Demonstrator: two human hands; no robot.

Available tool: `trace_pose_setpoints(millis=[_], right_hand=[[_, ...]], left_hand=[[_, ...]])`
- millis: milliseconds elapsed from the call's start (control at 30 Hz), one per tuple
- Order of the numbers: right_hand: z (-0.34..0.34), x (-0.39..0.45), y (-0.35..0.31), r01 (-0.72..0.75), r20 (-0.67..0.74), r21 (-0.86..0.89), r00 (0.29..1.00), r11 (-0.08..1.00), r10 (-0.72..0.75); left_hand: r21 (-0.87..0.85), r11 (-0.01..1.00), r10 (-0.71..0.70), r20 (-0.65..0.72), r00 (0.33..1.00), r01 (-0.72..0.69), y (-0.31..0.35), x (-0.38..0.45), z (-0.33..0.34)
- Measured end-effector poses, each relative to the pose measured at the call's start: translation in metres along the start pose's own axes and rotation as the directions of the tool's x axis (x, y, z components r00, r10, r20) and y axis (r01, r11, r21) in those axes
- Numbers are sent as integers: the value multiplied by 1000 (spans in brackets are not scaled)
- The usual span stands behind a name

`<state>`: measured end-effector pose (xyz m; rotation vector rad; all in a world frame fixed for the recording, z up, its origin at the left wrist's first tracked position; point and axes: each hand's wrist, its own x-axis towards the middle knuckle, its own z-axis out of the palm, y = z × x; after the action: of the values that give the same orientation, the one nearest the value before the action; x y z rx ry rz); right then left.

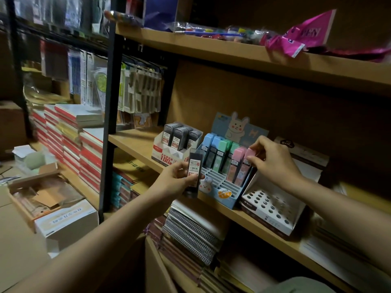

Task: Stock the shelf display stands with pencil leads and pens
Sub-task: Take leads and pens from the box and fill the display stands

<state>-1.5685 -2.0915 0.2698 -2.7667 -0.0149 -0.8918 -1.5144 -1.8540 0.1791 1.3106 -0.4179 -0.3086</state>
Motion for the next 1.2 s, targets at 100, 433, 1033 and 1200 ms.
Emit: trace_pose_setpoints(millis=[100,433,1033,1200], right_hand=[[5,-1,0,-21,23,-54,999,998,22],[7,-1,0,-43,21,-167,999,985,47],[37,76,-85,5,-37,374,999,927,10],[46,114,-83,-29,-124,208,991,978,56]], left_hand=[[16,1000,13,-9,1000,-13,-1,1,2],[18,998,60,-56,997,-59,2,1,1],[667,721,413,-195,890,-188,9,15,-28],[892,431,320,-14,947,-133,-2,20,-48]])
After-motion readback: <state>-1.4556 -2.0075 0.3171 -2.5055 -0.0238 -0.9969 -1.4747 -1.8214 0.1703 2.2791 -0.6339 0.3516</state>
